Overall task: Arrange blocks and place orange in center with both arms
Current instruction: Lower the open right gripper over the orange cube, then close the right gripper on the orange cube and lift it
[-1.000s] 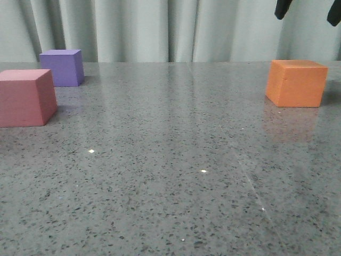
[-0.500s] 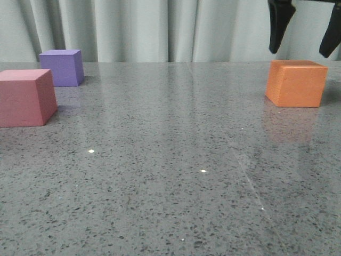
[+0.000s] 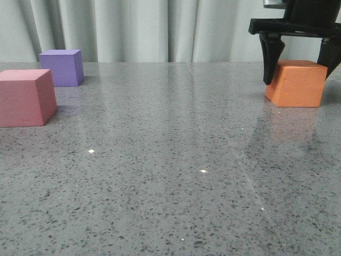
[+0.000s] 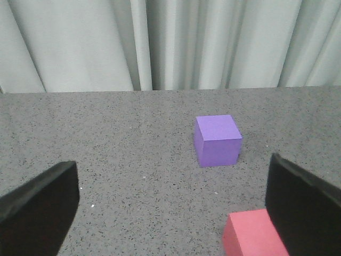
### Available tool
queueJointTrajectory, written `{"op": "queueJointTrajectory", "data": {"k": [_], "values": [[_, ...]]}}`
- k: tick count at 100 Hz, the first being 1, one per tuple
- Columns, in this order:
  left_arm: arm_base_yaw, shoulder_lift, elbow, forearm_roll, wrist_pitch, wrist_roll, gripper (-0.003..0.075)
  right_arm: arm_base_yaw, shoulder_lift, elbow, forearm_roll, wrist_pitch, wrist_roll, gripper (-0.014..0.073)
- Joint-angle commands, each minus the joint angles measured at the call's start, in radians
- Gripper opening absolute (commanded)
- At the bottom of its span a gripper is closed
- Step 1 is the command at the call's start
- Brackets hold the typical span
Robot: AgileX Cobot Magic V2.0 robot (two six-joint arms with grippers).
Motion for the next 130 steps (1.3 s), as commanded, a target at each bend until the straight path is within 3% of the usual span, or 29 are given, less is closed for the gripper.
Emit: {"op": "queueJointTrajectory", "data": {"k": [1, 10, 27, 37, 72, 95, 130], "values": [[0.001, 0.001, -0.038, -0.012, -0.088, -0.003, 0.0683, -0.003, -0.039, -0.030, 0.014, -0.011, -0.001, 0.0584], [0.001, 0.001, -0.038, -0.012, -0.088, -0.003, 0.0683, -0.003, -0.036, -0.030, 0.023, -0.011, -0.001, 0.0519], [0.001, 0.001, -0.038, -0.012, -0.088, -0.003, 0.0683, -0.003, -0.036, -0.030, 0.023, -0.011, -0.001, 0.0309], [0.001, 0.001, -0.038, -0.012, -0.088, -0.003, 0.0683, -0.003, -0.036, -0.030, 0.023, -0.009, -0.001, 0.0255], [0.001, 0.001, -0.038, -0.012, -0.088, -0.003, 0.0683, -0.003, -0.036, -0.034, 0.022, -0.001, -0.001, 0.0244], [0.001, 0.001, -0.038, -0.012, -0.088, -0.003, 0.0683, 0.010, -0.036, -0.155, 0.020, 0.086, 0.003, 0.0244], [0.001, 0.001, -0.038, -0.012, -0.088, -0.003, 0.0683, 0.128, -0.017, -0.321, 0.012, 0.108, 0.085, 0.0244]]}}
